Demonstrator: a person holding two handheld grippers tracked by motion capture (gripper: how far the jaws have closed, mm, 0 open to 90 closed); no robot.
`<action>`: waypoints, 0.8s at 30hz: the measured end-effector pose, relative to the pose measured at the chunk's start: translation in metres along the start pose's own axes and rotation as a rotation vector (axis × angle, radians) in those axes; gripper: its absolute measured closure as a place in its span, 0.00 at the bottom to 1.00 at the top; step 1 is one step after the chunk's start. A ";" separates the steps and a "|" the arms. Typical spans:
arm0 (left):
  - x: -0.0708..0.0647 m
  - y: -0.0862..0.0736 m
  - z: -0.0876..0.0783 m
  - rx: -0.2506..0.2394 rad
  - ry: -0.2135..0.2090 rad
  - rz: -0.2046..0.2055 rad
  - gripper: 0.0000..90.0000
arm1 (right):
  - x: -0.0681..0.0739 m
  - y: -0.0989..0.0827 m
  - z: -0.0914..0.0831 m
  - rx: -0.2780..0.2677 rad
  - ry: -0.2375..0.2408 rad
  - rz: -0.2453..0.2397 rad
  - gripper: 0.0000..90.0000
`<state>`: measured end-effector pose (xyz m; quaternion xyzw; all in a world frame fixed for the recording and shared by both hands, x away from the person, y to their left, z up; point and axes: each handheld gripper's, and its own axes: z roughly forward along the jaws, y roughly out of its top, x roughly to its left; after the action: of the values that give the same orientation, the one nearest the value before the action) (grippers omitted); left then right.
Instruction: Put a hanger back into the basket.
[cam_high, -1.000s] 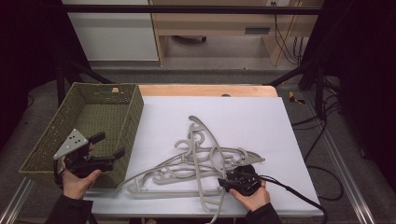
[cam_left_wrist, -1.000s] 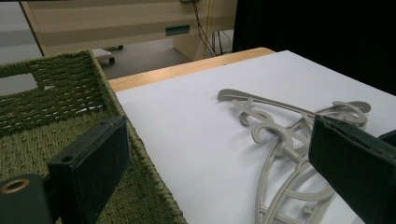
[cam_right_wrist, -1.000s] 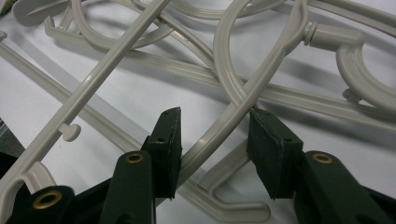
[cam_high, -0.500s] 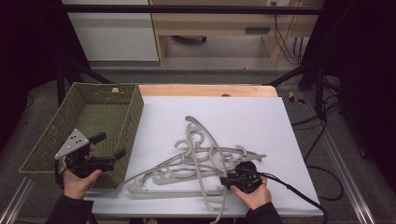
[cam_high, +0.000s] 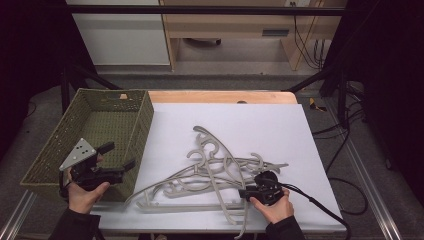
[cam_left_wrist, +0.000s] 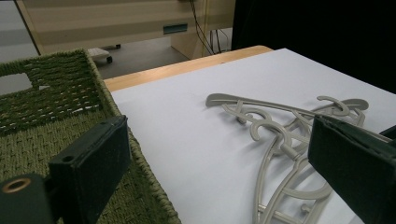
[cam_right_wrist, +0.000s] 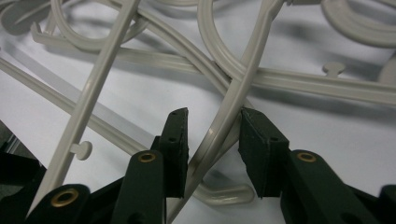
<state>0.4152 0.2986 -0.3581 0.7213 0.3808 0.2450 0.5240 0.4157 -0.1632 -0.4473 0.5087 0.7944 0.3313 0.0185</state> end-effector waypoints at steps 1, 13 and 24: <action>0.000 0.000 0.000 0.000 0.000 0.000 0.06 | 0.000 0.000 0.001 -0.001 -0.010 -0.006 0.71; 0.000 0.000 0.000 -0.001 -0.001 0.000 0.06 | -0.001 0.003 -0.002 0.003 -0.035 0.065 0.80; 0.000 0.000 0.000 0.000 0.000 -0.001 0.06 | -0.008 0.006 -0.012 -0.047 -0.093 0.084 0.88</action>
<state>0.4153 0.2982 -0.3583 0.7214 0.3811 0.2447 0.5240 0.4199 -0.1742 -0.4366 0.5557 0.7628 0.3263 0.0534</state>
